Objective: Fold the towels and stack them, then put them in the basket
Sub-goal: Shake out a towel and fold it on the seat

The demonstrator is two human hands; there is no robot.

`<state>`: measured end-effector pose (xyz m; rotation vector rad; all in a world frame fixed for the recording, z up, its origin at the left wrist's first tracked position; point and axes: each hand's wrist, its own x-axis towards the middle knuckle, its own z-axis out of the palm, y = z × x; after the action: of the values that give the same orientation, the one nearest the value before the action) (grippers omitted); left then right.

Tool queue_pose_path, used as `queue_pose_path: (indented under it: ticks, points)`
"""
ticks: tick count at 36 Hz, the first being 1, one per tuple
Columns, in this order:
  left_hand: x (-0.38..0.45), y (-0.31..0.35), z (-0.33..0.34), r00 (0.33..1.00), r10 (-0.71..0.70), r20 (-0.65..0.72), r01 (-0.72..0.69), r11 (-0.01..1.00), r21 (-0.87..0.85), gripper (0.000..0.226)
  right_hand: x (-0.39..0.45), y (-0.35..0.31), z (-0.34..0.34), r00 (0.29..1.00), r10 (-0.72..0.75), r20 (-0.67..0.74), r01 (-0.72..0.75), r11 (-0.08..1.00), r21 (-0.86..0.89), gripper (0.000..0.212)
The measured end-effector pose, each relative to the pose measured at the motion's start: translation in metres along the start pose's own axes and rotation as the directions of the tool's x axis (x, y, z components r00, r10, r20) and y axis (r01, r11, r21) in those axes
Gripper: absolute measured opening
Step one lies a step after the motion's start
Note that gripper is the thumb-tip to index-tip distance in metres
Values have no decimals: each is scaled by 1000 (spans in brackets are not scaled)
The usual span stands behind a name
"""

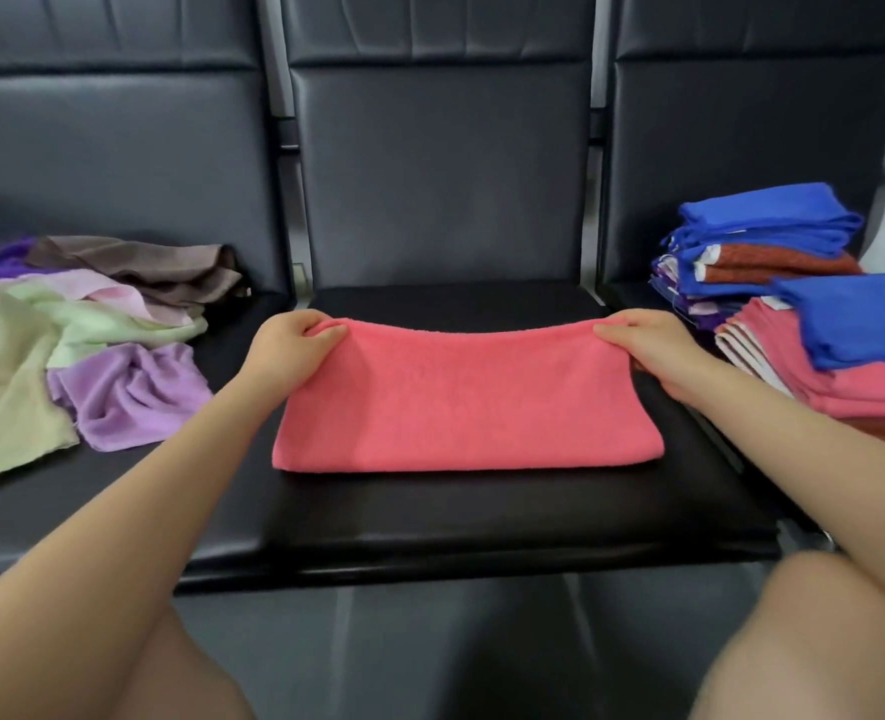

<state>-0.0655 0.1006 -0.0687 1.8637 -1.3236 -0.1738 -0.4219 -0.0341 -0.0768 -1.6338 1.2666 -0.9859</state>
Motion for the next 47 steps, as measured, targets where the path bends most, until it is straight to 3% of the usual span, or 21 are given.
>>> queue_pose_path:
  ticks: [4, 10, 16, 19, 24, 27, 30, 33, 35, 40, 43, 47]
  points:
    - [18, -16, 14, 1000, -22, 9, 21, 996, 85, 17, 22, 4, 17, 993, -76, -92, 66, 992, -104, 8]
    - [42, -34, 37, 999, 29, 21, -34, 969, 245, 21, 56, 16, 39, 984, -66, -165, 28, 975, -222, 10]
    - [36, -52, 45, 994, 95, 58, -107, 954, 281, 15, 62, 34, 43, 990, -134, -46, 89, 841, -533, 10]
    - [35, -53, 43, 997, 69, 26, -73, 971, 227, 15, 54, 39, 42, 982, -183, -55, 118, 807, -579, 10]
    - [32, -47, 34, 991, -135, -14, 136, 981, 139, 34, 40, 27, 37, 987, -61, -150, -37, 818, -574, 47]
    - [27, -44, 27, 975, -223, 5, 219, 963, 156, 43, 31, 17, 32, 986, 65, -152, -144, 791, -595, 36]
    - [20, -42, 21, 968, -247, 38, 234, 950, 206, 45, 21, 12, 26, 984, 158, -87, -175, 717, -674, 53]
    - [12, -35, 18, 965, -239, 103, 212, 951, 226, 34, 9, 7, 25, 979, 195, -65, -182, 677, -713, 55]
    - [5, -29, 15, 959, -241, 149, 200, 948, 246, 40, -1, 1, 24, 973, 225, -43, -186, 668, -721, 56]
    - [-10, -20, 14, 944, -265, 198, 219, 949, 228, 60, -17, -8, 28, 961, 278, 2, -214, 746, -630, 41]
    - [-18, -14, 15, 948, -253, 192, 228, 963, 141, 59, -24, -10, 30, 962, 274, -16, -262, 901, -346, 36]
    - [-26, -9, 20, 946, -259, 194, 246, 965, 90, 56, -32, -19, 26, 937, 337, -90, -341, 940, -27, 42]
